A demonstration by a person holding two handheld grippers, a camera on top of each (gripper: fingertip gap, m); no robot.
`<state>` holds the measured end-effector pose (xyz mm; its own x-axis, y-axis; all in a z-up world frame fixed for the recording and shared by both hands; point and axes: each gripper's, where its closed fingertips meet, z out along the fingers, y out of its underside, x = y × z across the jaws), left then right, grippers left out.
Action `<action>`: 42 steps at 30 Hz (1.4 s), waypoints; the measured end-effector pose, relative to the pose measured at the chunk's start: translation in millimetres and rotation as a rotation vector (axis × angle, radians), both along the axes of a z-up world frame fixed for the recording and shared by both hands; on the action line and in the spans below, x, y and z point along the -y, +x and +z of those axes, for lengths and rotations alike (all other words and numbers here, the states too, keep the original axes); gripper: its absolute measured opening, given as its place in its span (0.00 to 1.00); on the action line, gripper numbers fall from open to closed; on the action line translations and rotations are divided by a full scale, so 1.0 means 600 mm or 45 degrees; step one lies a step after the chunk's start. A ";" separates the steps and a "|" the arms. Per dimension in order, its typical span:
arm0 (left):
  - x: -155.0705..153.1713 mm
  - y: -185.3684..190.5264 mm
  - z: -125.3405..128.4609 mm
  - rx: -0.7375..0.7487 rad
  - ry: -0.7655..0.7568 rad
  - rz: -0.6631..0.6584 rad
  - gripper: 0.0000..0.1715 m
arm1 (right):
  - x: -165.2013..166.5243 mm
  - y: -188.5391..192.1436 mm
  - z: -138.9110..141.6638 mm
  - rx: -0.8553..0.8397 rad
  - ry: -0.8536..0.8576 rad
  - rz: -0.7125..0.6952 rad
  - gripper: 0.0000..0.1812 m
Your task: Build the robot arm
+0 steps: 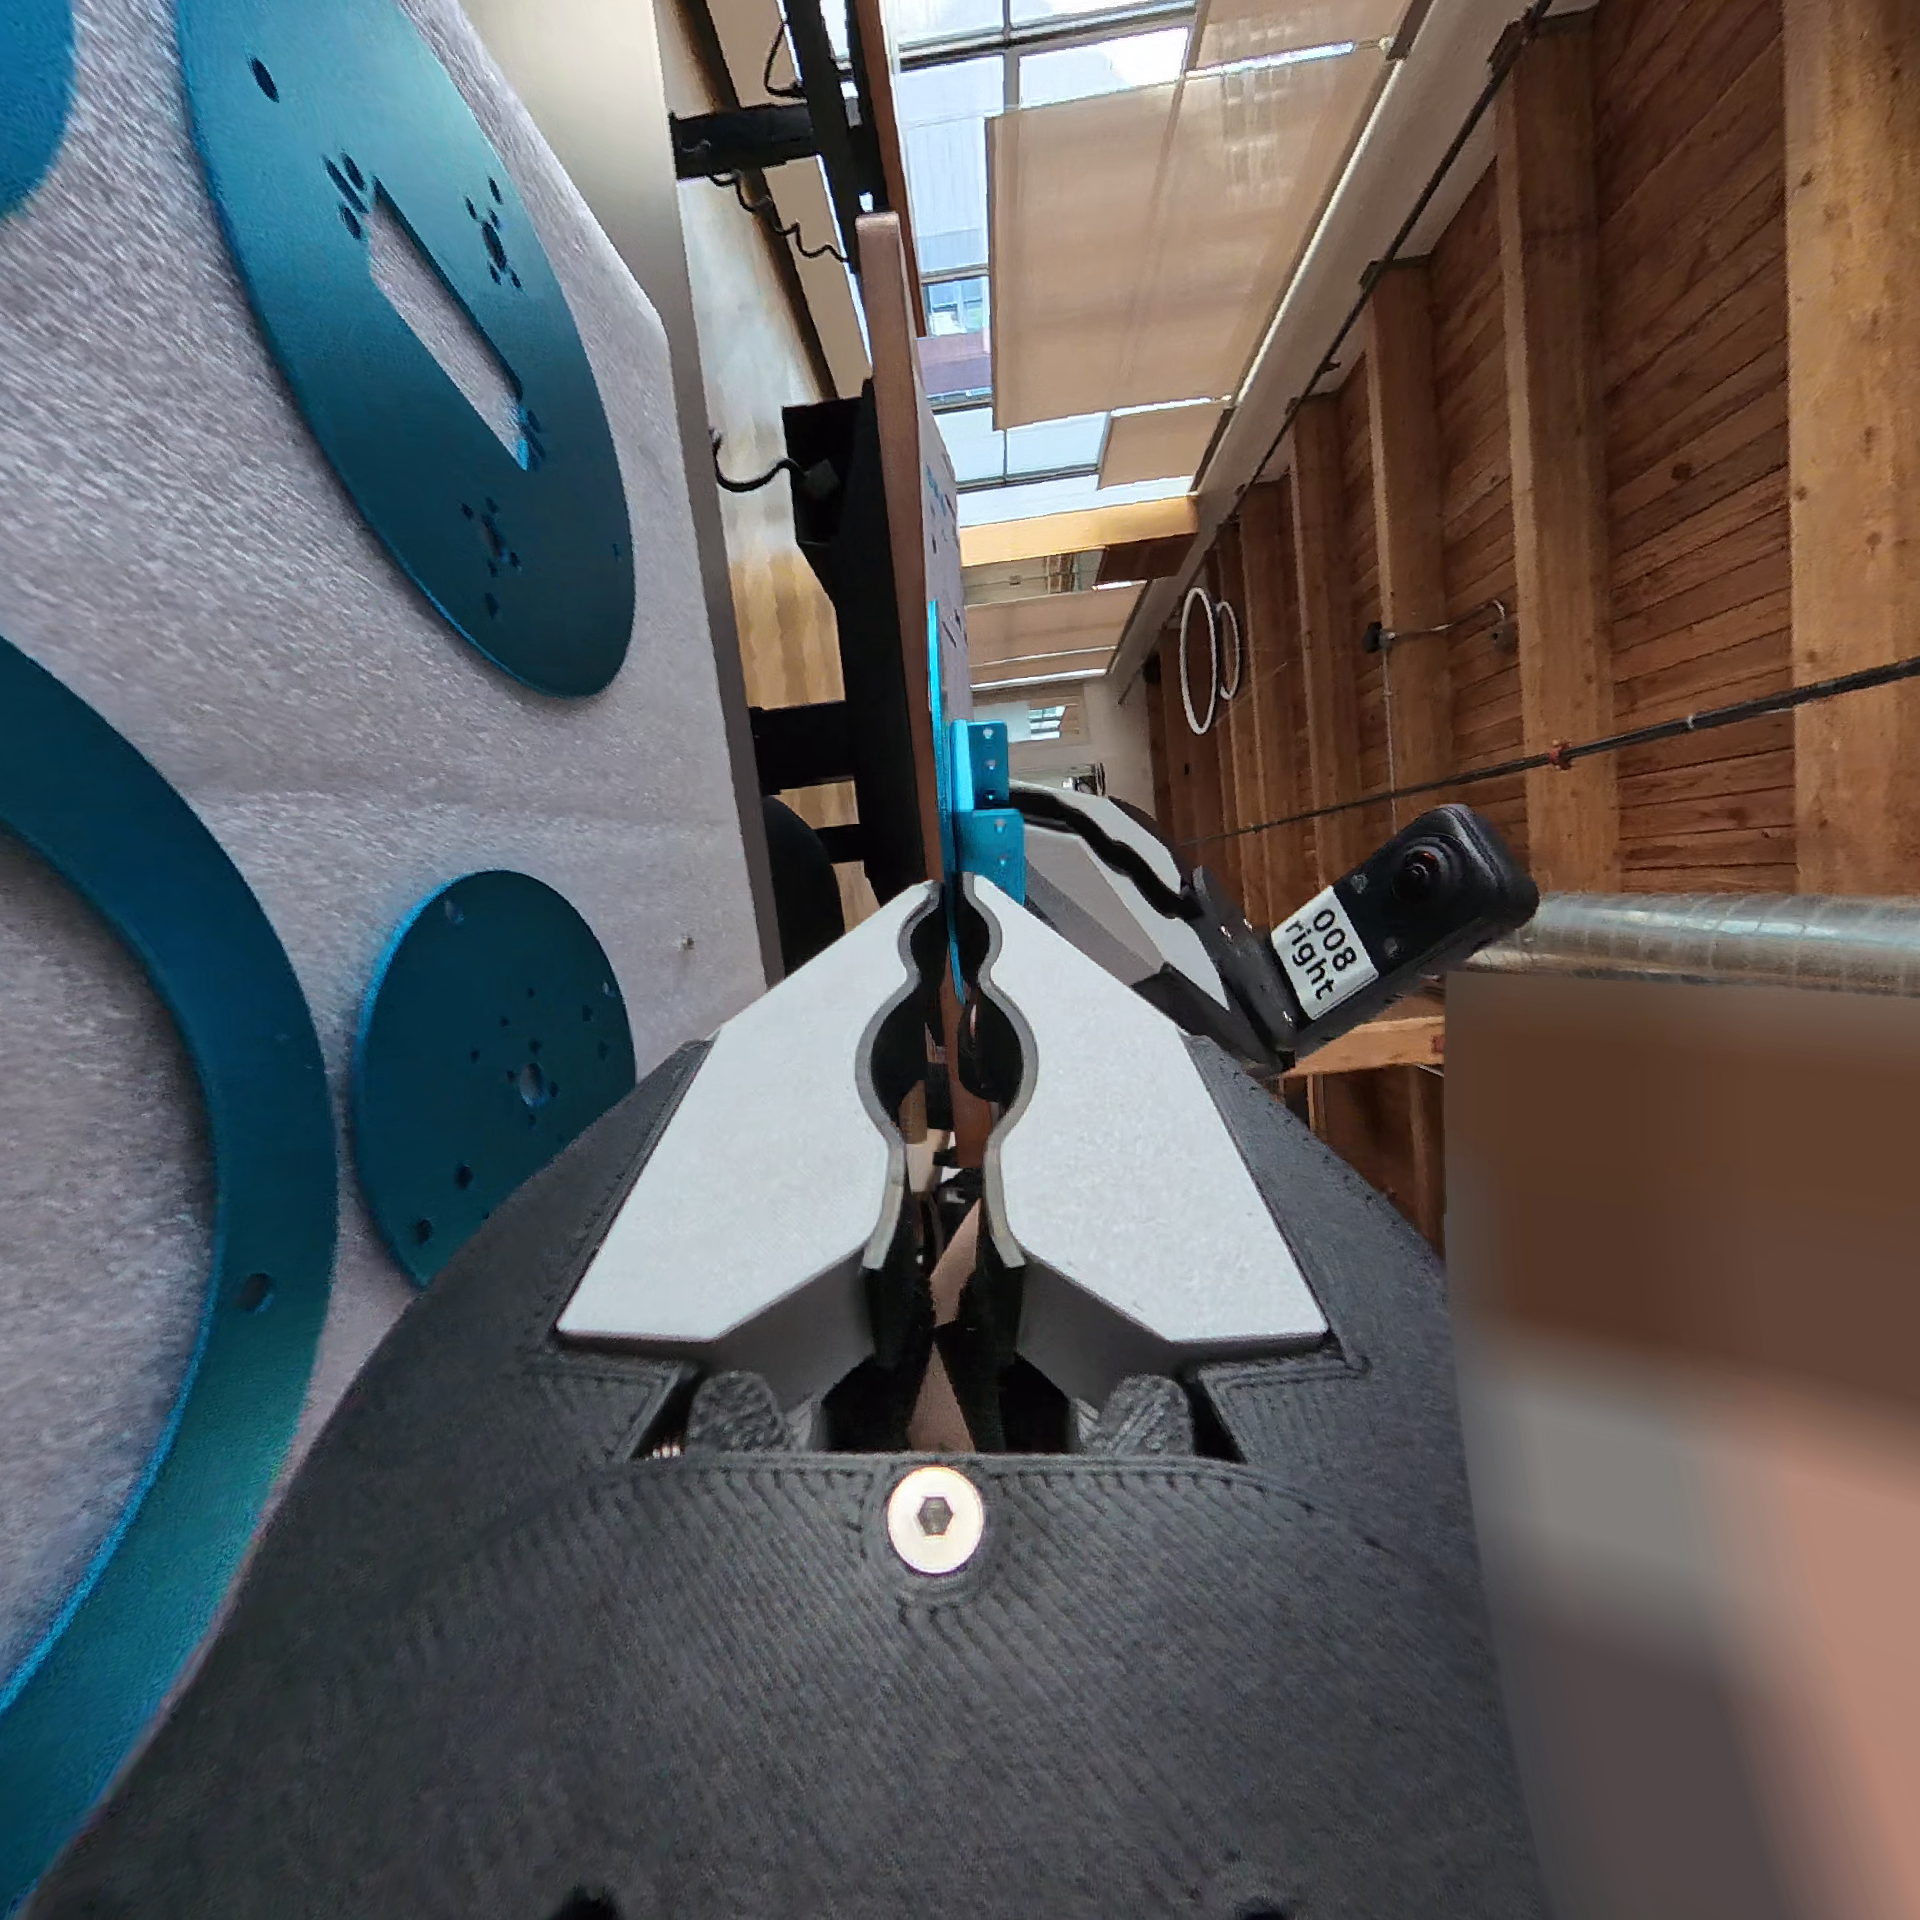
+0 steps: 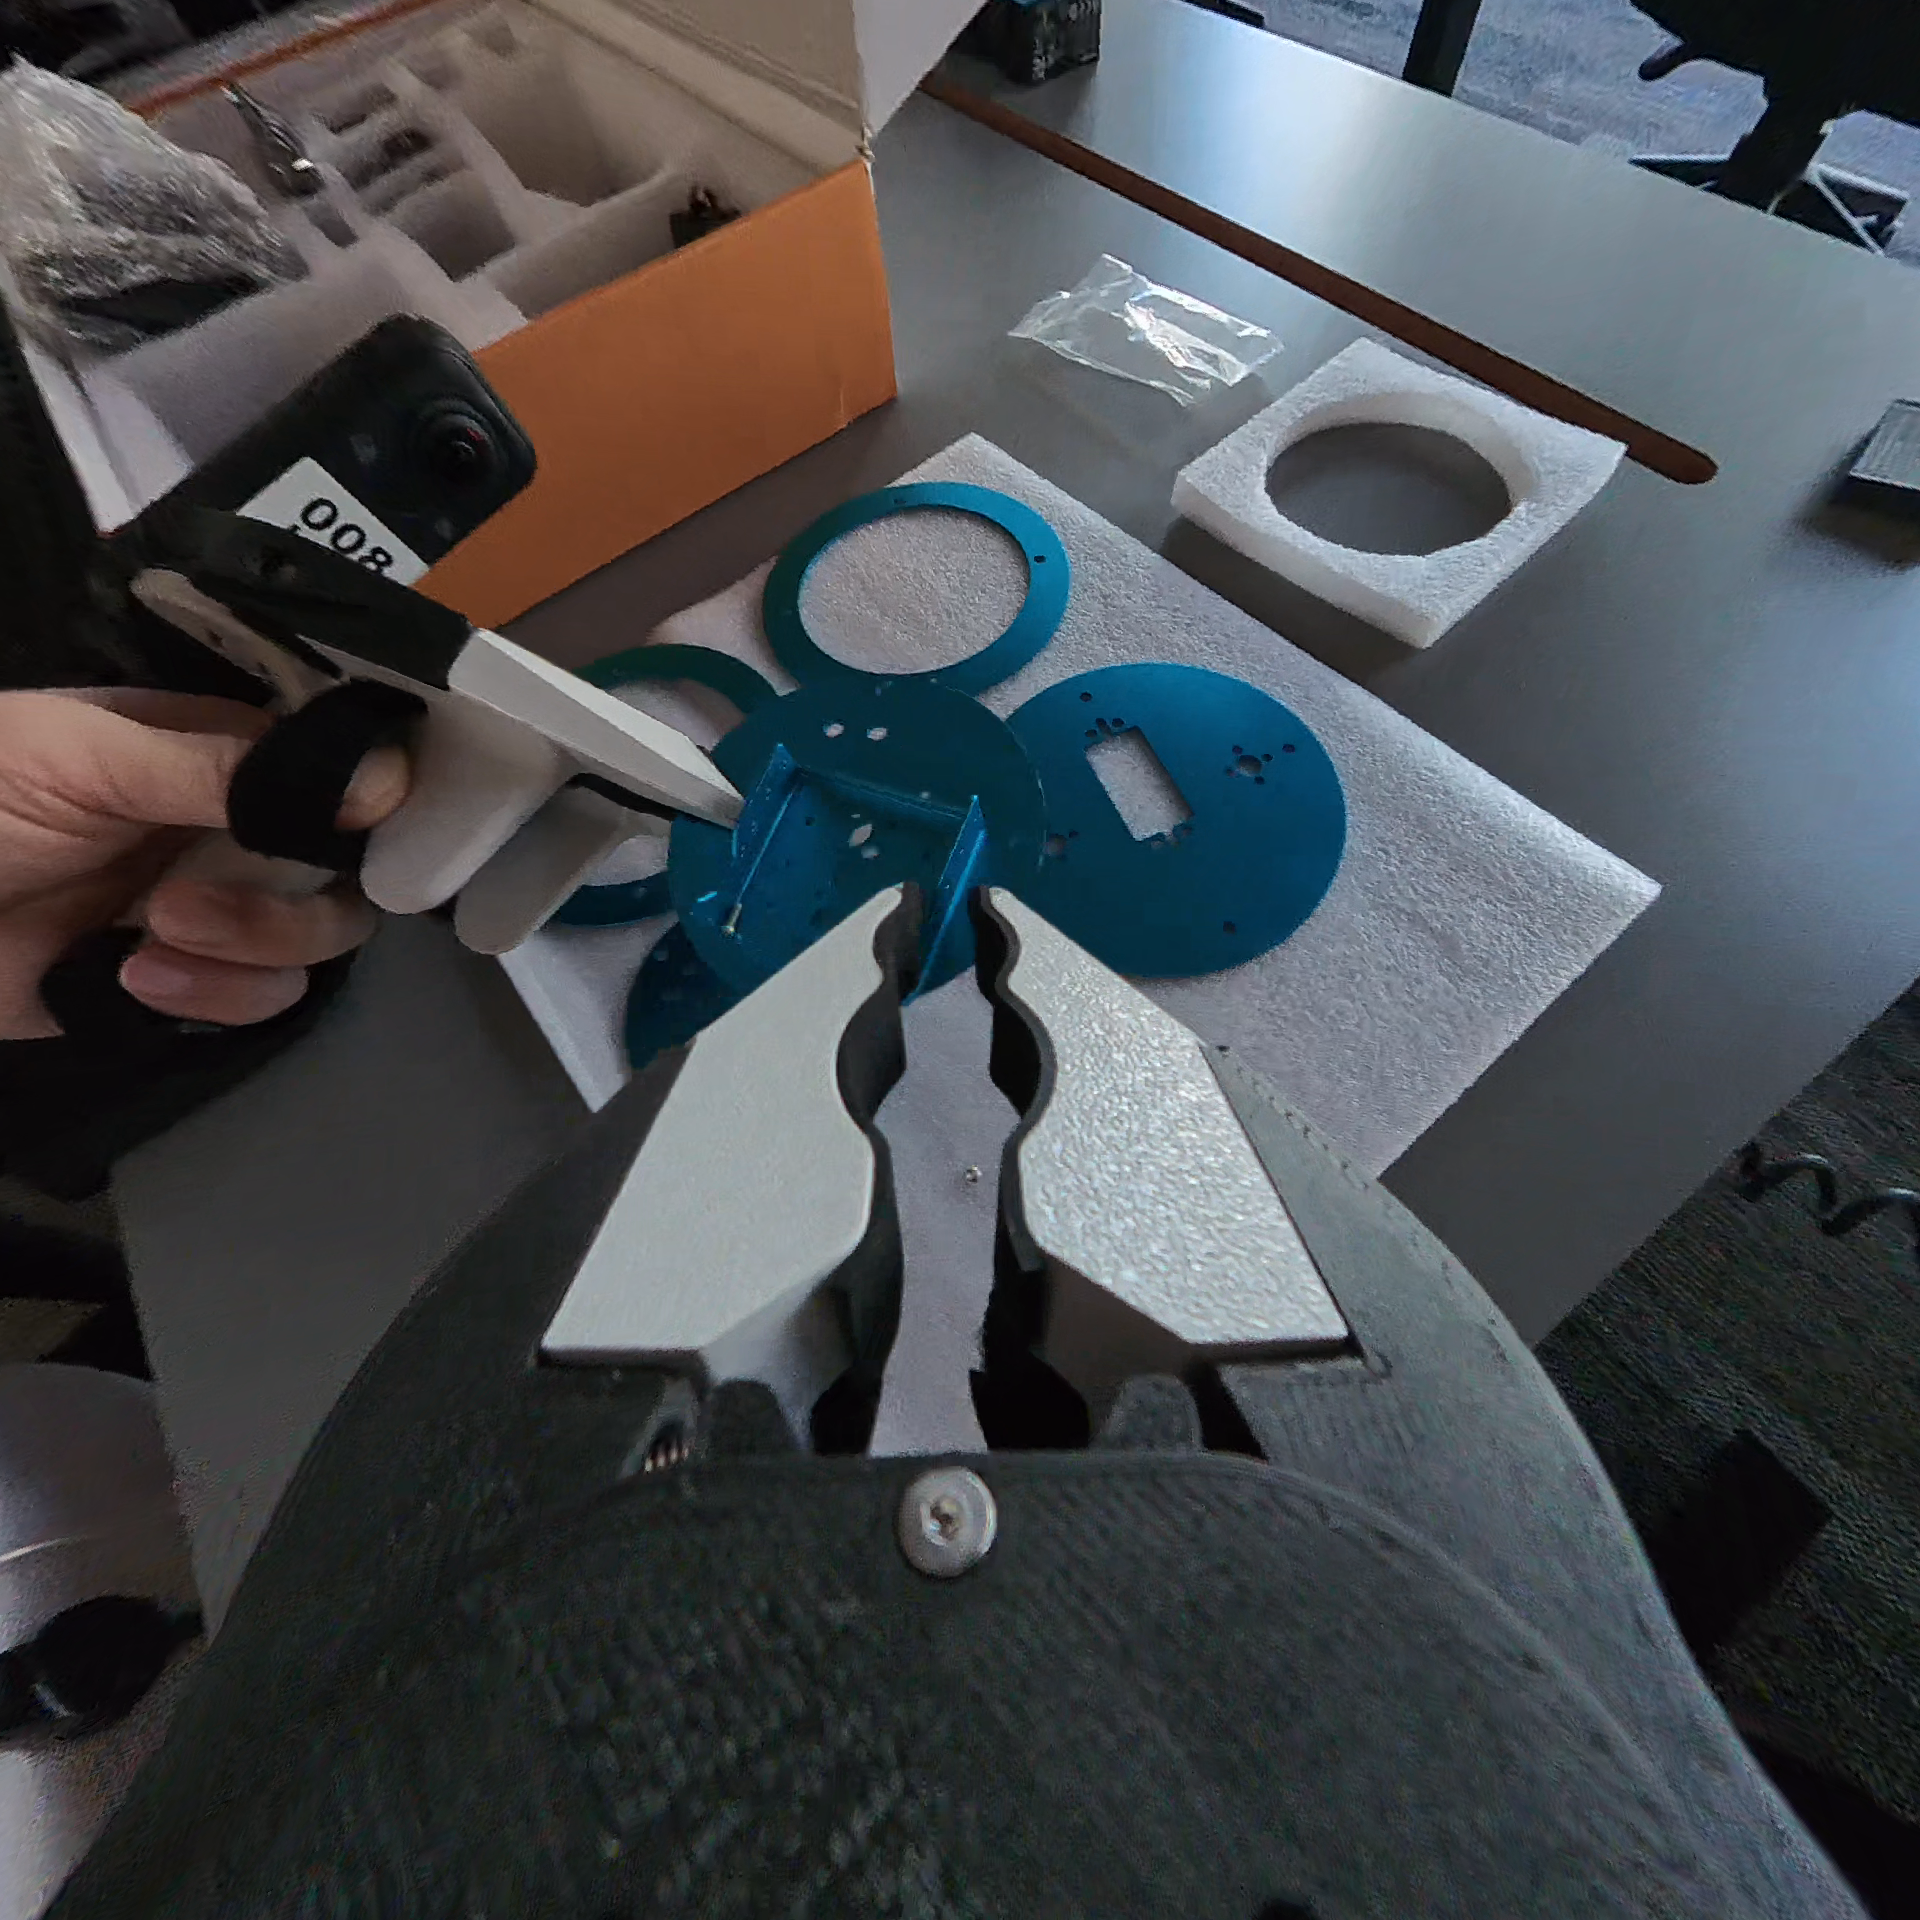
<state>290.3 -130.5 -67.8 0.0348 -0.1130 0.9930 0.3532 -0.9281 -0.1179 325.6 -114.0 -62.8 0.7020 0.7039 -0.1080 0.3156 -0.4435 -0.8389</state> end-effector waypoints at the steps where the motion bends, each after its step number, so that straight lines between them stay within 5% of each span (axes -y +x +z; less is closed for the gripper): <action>1: -0.006 0.000 -0.003 -0.007 -0.005 0.010 0.00 | -0.005 0.000 -0.003 0.009 0.004 -0.002 0.01; 12: -0.044 -0.002 -0.058 -0.254 0.055 0.027 0.00 | -0.033 0.021 -0.051 0.147 0.142 -0.049 0.00; 23: -0.045 -0.042 -0.068 -0.283 0.070 0.063 0.00 | -0.032 0.048 -0.081 0.250 0.001 -0.024 0.00; 29: -0.044 -0.057 -0.059 -0.344 0.150 0.087 0.00 | -0.034 0.062 -0.097 0.515 0.058 0.009 0.00; 39: -0.038 -0.067 -0.048 -0.298 0.150 0.088 0.00 | -0.041 0.068 -0.105 0.447 -0.021 -0.004 0.00; 42: -0.038 -0.071 -0.045 -0.284 0.147 0.092 0.00 | -0.051 0.082 -0.086 0.265 -0.085 -0.078 0.00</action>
<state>247.8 -107.6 -94.9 0.2632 -0.2145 0.9406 0.3714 -0.8773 -0.3040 374.6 -83.5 -114.5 0.7554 0.6553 -0.0013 0.4494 -0.5195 -0.7268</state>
